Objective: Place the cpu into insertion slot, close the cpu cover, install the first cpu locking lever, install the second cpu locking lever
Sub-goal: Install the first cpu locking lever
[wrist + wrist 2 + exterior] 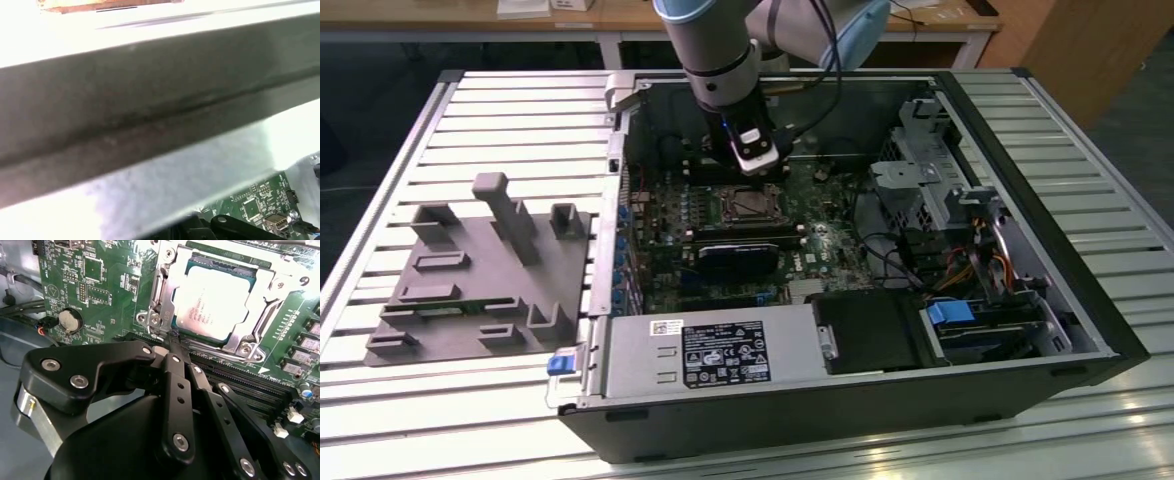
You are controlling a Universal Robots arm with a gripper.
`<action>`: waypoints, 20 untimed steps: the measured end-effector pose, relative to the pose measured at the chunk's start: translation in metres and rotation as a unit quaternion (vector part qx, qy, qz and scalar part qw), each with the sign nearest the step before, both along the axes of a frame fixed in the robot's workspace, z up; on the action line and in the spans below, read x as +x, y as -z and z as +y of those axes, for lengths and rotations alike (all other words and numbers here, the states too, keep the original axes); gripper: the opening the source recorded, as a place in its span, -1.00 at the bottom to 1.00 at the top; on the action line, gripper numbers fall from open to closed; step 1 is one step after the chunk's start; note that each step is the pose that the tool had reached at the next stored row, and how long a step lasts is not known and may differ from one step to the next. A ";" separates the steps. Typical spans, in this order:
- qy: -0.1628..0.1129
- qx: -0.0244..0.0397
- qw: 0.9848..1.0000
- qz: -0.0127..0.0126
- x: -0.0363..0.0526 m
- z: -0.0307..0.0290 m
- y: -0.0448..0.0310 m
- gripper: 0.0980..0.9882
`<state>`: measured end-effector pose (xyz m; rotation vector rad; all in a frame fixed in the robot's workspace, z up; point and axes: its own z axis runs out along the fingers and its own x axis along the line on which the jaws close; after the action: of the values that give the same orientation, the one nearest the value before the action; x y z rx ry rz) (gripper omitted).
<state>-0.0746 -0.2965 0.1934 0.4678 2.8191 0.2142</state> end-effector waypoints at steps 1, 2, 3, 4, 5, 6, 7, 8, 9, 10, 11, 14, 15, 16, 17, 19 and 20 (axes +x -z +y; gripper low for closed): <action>0.000 0.000 1.000 0.000 0.0000 0.0000 -0.0013 -0.99; 0.000 0.000 1.000 0.000 0.0000 0.0000 -0.0027 -0.99; 0.000 0.000 1.000 0.000 0.0000 0.0000 -0.0043 -0.99; 0.000 0.000 1.000 0.000 0.0000 0.0000 -0.0059 -0.99; 0.000 0.000 1.000 0.000 0.0000 0.0000 -0.0076 -0.99; 0.000 0.000 1.000 0.000 0.0000 0.0000 -0.0092 -0.99; 0.000 0.000 1.000 0.000 0.0000 0.0000 -0.0107 -0.99; 0.000 0.000 1.000 0.000 0.0000 0.0000 -0.0122 -0.99; 0.000 0.000 1.000 0.000 0.0000 0.0000 -0.0138 -0.99; 0.000 0.000 1.000 0.000 0.0000 0.0000 -0.0149 -0.99; 0.000 0.000 1.000 0.000 0.0000 0.0000 -0.0151 -0.99; 0.000 0.000 1.000 0.000 0.0000 0.0000 -0.0151 -0.99; 0.000 0.000 1.000 0.000 0.0000 -0.0001 -0.0151 -0.99; 0.000 0.000 1.000 0.000 0.0000 -0.0001 -0.0152 -0.99; 0.000 0.000 1.000 0.002 0.0002 -0.0001 -0.0151 -0.99; 0.000 0.000 1.000 0.012 0.0006 -0.0001 -0.0149 -0.99; 0.000 -0.001 1.000 0.018 0.0010 -0.0001 -0.0147 -0.99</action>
<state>-0.0737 -0.2966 0.2081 0.4760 2.8546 0.2062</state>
